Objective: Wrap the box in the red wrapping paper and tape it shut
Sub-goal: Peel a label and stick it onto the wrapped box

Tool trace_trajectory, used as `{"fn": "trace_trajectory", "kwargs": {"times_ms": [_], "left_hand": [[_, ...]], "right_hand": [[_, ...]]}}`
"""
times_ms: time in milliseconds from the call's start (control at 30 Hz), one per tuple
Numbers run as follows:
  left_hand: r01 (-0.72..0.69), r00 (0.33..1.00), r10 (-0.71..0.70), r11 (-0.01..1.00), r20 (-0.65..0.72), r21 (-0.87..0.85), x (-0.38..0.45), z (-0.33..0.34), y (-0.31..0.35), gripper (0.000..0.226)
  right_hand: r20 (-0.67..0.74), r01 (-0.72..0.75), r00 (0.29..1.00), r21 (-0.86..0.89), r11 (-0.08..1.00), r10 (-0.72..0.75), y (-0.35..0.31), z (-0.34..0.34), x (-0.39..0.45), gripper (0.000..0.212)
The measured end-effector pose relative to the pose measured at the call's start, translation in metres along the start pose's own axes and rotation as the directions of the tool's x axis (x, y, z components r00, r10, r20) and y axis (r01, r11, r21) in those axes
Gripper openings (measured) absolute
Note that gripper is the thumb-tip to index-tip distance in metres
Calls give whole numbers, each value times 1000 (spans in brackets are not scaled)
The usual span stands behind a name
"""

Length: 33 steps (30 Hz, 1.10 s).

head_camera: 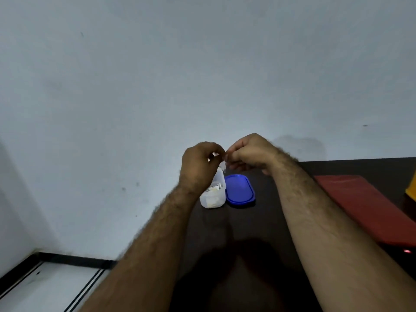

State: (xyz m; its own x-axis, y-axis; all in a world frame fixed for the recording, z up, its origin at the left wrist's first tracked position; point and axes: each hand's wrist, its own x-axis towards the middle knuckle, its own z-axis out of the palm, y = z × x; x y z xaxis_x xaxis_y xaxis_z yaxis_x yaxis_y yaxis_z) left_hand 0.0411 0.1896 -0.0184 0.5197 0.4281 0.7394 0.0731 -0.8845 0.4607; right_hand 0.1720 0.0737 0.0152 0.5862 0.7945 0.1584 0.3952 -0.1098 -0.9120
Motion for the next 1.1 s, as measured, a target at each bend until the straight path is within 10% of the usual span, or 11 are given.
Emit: {"fn": "trace_trajectory", "kwargs": {"times_ms": [400, 1100], "left_hand": [[232, 927, -370, 698, -63, -677, -34, 14, 21, 37], [355, 867, -477, 385, 146, -852, -37, 26, 11, 25]], "right_hand": [[-4, 155, 988, -2, 988, -155, -4, 0, -10, 11], [-18, 152, 988, -34, 988, -153, 6, 0, -10, 7]]}}
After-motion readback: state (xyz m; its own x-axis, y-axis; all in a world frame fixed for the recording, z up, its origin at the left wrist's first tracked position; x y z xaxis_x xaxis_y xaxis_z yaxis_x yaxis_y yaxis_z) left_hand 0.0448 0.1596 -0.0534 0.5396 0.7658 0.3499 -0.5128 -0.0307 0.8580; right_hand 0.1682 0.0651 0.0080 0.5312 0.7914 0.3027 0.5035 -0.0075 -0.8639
